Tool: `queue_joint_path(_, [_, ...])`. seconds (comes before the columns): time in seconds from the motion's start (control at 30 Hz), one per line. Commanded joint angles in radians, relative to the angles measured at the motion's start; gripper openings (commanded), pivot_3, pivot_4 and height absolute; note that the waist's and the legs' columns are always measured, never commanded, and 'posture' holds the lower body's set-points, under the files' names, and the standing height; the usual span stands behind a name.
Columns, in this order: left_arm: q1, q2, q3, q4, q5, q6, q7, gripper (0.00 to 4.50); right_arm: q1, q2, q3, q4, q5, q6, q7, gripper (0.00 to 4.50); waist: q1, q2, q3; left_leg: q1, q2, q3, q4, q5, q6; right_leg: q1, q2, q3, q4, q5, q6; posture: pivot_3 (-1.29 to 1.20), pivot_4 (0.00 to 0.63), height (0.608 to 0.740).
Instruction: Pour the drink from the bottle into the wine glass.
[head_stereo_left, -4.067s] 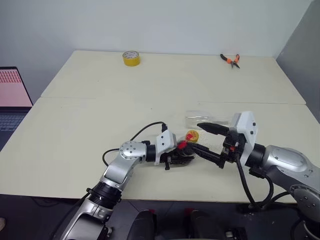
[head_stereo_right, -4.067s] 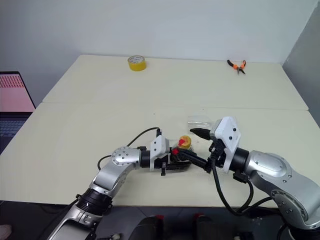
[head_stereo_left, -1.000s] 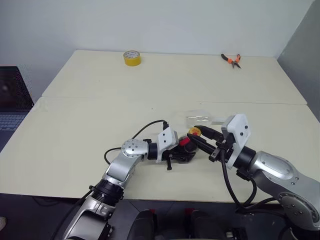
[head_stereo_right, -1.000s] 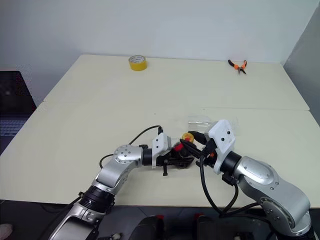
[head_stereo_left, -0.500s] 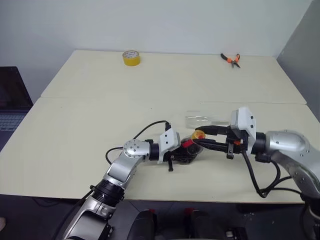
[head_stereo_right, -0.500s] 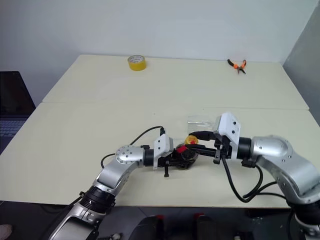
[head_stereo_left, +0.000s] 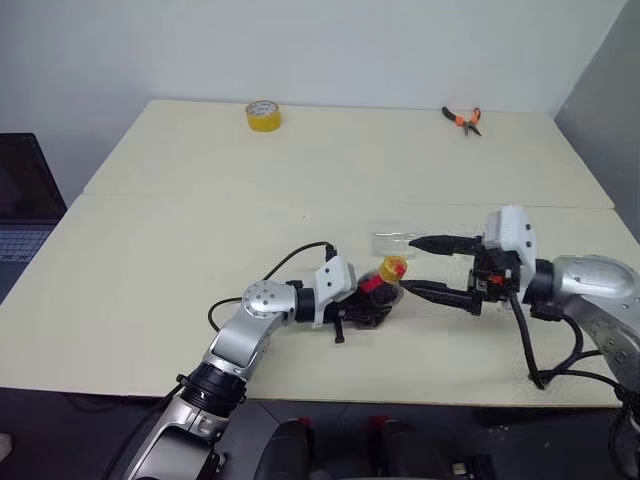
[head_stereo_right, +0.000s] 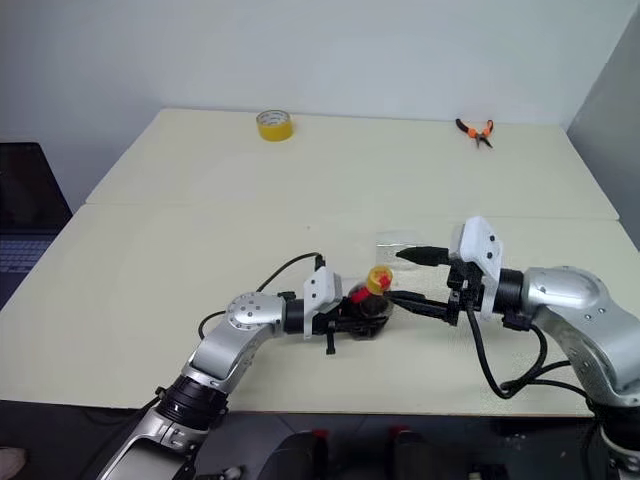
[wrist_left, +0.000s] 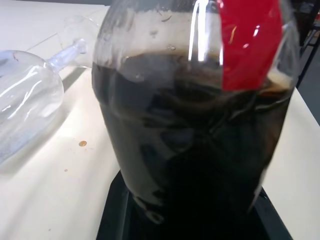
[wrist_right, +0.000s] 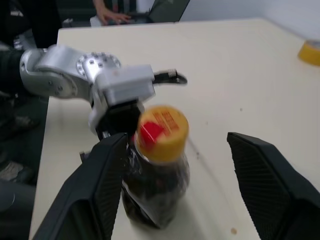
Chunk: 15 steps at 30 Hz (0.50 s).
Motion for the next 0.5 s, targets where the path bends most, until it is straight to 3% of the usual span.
queue_joint_path(0.03, [-0.012,-0.003,0.012,-0.028,-0.012,-0.018,-0.003,0.84,0.030,0.051,-0.047,-0.148,0.036,0.041,-0.160,3.26,0.000,0.000,0.000,0.000,0.000,0.000,0.000,0.000,0.000,0.000,0.000,0.000,0.000,0.000,0.000,0.00,0.150,0.740])
queue_joint_path(0.27, [-0.027,-0.012,0.004,-0.011,-0.009,-0.022,-0.011,0.81,0.014,0.168,0.112,-0.195,-0.120,0.052,-0.343,3.26,0.000,0.000,0.000,0.000,0.000,0.000,0.000,0.000,0.000,0.000,0.000,0.000,0.000,0.000,0.000,0.00,0.150,0.740])
queue_joint_path(0.5, [-0.035,-0.017,0.003,-0.003,-0.006,-0.025,-0.014,0.79,0.011,0.194,0.153,-0.136,-0.229,0.024,-0.364,3.26,0.000,0.000,0.000,0.000,0.000,0.000,0.000,0.000,0.000,0.000,0.000,0.000,0.000,0.000,0.000,0.00,0.150,0.740])
